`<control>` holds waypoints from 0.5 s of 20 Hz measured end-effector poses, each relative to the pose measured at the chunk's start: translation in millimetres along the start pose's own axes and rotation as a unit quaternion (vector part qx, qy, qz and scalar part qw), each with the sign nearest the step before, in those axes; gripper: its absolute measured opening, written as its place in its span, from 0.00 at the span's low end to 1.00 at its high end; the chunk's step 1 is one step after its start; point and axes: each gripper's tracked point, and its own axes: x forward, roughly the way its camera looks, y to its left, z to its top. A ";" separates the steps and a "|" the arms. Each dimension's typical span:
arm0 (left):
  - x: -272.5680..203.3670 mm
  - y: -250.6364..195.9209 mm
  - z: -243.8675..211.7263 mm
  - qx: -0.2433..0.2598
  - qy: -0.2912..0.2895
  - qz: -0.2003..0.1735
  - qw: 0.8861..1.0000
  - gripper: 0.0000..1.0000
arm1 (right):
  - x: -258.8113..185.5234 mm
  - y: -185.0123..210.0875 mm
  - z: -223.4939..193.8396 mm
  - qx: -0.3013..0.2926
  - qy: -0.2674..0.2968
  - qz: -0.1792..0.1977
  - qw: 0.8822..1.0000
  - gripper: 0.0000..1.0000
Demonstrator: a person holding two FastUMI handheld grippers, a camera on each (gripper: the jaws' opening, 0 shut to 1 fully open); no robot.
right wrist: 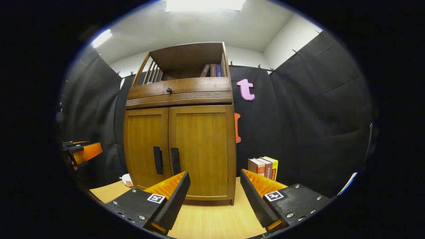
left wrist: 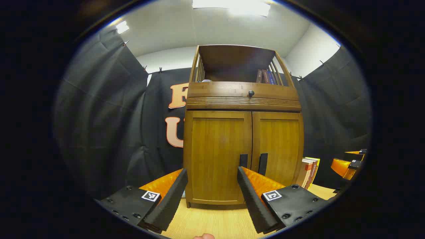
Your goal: Open the right door of the double-door shoe cabinet with the right hand, and open the left door with the left hand.
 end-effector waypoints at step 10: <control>2.7 -5.3 -5.2 -0.002 0.004 0.001 1.000 0.94 | 6.0 3.7 -2.4 -0.002 0.001 -0.001 1.000 0.93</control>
